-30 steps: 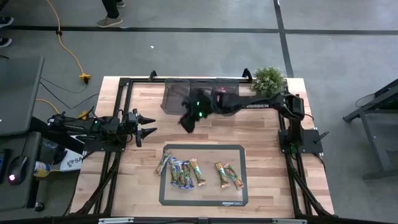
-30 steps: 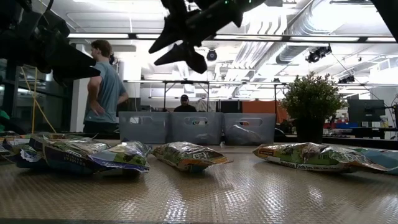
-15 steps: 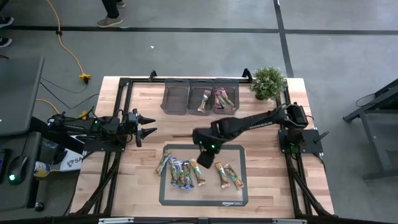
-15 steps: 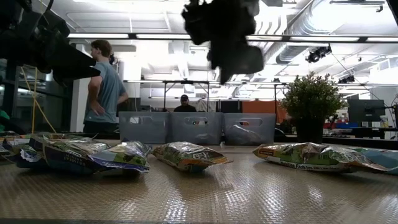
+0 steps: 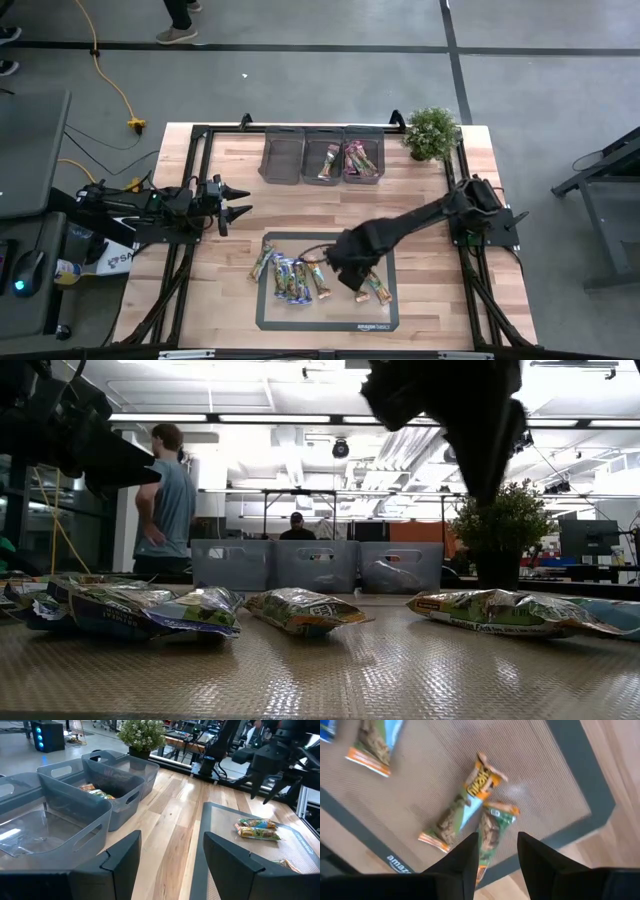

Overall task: Pick and place Granola Bars by type
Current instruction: Put the orange granola bar into the middle black bin

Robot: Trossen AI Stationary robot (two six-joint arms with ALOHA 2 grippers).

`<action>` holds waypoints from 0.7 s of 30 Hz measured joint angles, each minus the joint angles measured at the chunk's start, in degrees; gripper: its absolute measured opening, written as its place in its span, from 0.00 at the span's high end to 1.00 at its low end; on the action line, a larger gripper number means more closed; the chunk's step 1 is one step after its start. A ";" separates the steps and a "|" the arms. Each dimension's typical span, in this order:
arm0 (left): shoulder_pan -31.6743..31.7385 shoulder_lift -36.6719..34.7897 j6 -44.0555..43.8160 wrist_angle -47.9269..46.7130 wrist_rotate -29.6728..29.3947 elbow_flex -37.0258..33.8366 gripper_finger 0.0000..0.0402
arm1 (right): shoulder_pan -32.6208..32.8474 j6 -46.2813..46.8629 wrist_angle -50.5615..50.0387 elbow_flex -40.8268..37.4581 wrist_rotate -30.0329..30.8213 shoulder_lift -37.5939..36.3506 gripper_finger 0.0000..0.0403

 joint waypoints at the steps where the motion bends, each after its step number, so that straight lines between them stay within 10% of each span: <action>1: -0.01 -0.02 0.00 0.00 0.00 0.00 0.47 | 0.90 1.89 -0.16 0.00 0.84 0.00 0.71; 21: -0.01 -0.01 0.00 0.02 0.00 0.00 0.47 | 12.88 24.97 -1.22 -0.02 10.29 0.04 0.71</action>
